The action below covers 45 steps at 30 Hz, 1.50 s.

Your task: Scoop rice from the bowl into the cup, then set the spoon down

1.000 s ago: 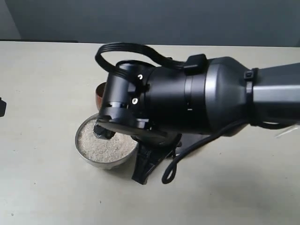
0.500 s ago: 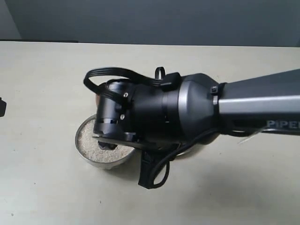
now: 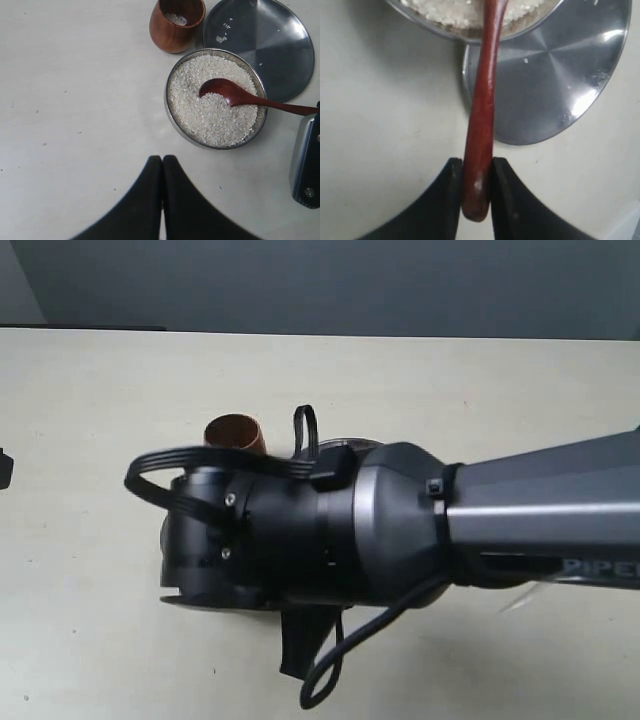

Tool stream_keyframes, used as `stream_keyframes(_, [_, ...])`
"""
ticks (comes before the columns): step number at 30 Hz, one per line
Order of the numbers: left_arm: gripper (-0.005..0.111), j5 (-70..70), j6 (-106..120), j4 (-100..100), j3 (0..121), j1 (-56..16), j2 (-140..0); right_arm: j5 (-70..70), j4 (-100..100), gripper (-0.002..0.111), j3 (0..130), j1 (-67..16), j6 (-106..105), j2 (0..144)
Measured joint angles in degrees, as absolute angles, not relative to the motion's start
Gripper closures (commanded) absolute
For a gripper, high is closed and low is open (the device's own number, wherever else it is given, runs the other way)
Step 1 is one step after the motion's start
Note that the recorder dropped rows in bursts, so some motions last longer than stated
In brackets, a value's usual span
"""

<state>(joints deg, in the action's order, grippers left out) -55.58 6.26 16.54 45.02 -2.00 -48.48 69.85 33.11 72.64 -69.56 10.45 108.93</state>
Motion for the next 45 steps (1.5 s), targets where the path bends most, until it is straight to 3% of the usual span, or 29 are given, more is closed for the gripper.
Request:
stream_keyframes(23, [0.106,-55.58,6.26,16.54,45.02,-2.00,-48.48,63.79,17.02,0.109,73.79,-64.53,13.39,108.27])
stream_keyframes(45, [0.106,-55.58,6.26,16.54,45.02,-2.00,-48.48,60.95,14.42,0.109,73.79,-64.27,18.12,106.99])
